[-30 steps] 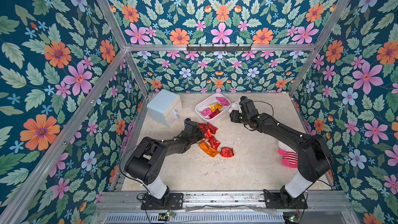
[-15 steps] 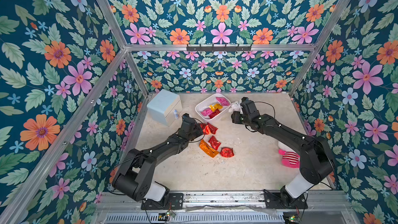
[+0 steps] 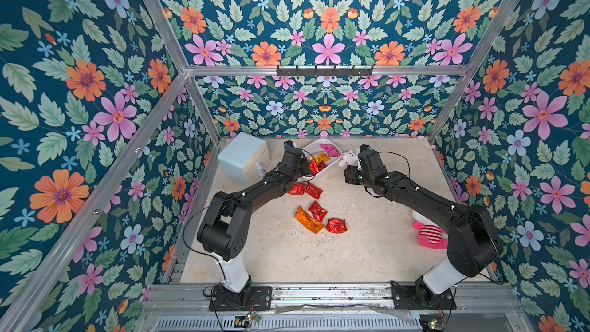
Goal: Put the tea bags into the storage box
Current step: Place the tea bag in the storage box, then pick up the tea bag from the center of the board.
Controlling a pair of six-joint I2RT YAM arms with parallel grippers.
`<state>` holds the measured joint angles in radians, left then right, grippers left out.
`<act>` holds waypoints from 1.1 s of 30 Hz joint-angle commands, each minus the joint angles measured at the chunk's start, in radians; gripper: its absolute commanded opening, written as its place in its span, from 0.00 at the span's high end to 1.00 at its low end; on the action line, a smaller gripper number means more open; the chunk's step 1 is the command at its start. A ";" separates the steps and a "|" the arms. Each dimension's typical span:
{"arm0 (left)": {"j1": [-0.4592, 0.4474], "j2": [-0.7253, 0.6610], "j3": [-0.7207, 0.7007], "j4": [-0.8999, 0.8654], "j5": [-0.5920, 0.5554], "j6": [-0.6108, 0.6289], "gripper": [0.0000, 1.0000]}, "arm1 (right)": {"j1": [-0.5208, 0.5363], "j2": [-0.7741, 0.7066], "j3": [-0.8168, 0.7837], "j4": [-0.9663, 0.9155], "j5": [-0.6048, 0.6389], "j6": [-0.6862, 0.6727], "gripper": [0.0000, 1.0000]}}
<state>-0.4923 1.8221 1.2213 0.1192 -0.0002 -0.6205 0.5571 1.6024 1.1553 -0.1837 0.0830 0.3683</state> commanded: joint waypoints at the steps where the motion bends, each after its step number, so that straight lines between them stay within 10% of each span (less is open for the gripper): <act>1: 0.009 0.057 0.059 0.011 -0.040 0.040 0.96 | 0.000 -0.018 -0.017 0.009 0.020 -0.008 0.38; 9: 0.028 0.155 0.134 0.010 -0.046 0.050 0.87 | 0.000 -0.017 -0.033 0.009 0.014 -0.015 0.38; 13: 0.031 0.178 0.151 0.004 -0.015 0.039 0.51 | 0.000 -0.012 -0.033 0.012 0.005 -0.015 0.38; 23: 0.037 0.006 0.065 -0.007 -0.025 0.031 0.05 | 0.001 0.005 -0.034 0.014 -0.059 -0.022 0.38; 33: 0.040 -0.277 -0.268 0.041 -0.012 -0.031 0.01 | 0.119 0.109 -0.028 0.119 -0.270 -0.005 0.41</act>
<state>-0.4526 1.5887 1.0149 0.1417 -0.0277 -0.6094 0.6434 1.6768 1.1107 -0.1055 -0.1192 0.3580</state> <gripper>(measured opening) 0.992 0.586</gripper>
